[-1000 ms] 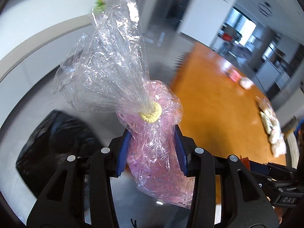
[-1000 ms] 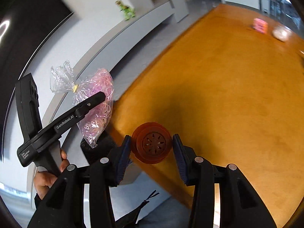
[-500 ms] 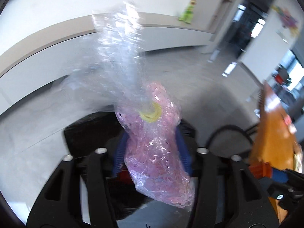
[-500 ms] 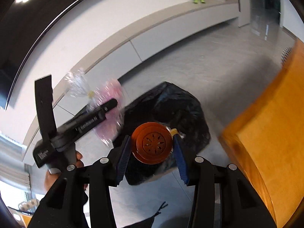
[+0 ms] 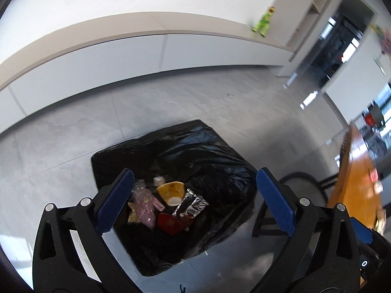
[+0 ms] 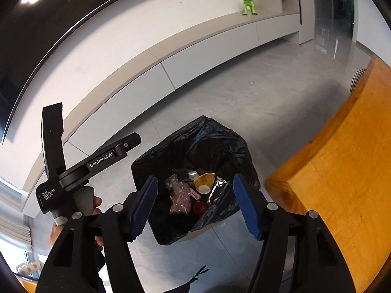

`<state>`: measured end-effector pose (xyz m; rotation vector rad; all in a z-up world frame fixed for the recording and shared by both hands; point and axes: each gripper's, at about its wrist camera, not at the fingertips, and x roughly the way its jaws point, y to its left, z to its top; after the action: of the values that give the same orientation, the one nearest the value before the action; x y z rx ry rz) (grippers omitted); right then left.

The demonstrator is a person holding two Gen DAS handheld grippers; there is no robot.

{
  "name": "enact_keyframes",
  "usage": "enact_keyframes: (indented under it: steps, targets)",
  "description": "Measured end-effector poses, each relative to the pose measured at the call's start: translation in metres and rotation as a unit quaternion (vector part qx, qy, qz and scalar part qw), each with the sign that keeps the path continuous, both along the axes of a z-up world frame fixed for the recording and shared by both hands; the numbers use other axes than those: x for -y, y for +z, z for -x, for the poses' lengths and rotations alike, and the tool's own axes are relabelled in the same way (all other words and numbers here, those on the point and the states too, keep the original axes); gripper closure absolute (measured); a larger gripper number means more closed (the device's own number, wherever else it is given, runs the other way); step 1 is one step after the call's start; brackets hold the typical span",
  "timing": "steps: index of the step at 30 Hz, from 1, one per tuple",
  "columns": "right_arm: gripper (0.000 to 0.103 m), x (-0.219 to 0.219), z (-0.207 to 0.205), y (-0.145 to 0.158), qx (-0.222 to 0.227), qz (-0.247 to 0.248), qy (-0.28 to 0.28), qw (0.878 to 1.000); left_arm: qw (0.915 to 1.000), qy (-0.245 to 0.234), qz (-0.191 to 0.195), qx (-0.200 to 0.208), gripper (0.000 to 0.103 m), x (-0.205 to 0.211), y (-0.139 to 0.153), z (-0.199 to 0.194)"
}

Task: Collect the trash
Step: 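Carry pink bag with left gripper while right carries brown lid into trash bag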

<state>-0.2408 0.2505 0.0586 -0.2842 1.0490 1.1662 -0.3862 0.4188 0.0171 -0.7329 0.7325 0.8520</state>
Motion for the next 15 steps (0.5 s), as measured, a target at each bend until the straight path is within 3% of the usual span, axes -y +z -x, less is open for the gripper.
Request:
enact_keyframes:
  steps: [8,15]
  targets:
    - [0.038,0.061,-0.035,0.003,0.007,0.007,-0.073,0.997,0.9953,-0.094,-0.003,0.025,0.006,0.046,0.019,-0.059]
    - [0.038,0.137,-0.086,0.007,0.009,0.012,-0.153,0.988,0.9792,-0.197,0.007,0.047,0.006,0.107,0.032,-0.134]
